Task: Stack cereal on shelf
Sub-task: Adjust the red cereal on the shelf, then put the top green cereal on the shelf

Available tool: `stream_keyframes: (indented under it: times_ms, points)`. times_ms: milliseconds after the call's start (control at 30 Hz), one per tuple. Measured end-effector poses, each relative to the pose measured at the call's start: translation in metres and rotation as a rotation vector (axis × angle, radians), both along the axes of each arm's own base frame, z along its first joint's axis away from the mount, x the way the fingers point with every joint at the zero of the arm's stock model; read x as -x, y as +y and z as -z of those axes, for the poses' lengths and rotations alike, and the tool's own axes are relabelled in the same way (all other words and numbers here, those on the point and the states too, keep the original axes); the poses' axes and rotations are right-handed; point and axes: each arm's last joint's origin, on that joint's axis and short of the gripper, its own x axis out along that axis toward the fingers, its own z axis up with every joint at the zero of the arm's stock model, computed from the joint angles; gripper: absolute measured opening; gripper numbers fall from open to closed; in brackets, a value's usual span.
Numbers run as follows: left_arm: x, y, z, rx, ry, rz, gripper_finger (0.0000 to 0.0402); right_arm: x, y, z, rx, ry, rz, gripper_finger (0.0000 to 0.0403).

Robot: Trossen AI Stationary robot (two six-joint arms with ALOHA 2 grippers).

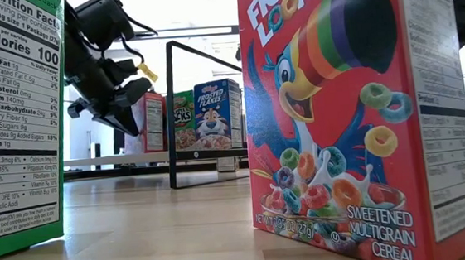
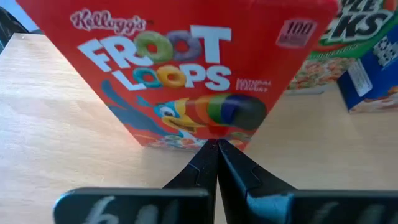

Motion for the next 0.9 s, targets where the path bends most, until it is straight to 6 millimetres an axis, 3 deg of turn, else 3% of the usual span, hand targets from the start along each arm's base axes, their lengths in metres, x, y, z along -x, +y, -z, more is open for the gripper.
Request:
stream_keyframes:
  times_ms: [567, 900]
  points:
    - [-0.001, 0.002, -0.002, -0.061, 0.013, -0.010, 0.0000, 0.000, 0.000, 0.000, 0.000, 0.000, 0.000, 0.0000]
    - [0.014, -0.013, -0.015, -0.059, 0.027, 0.063, 0.0000, 0.000, -0.001, -0.001, 0.000, -0.008, 0.024, 0.0000]
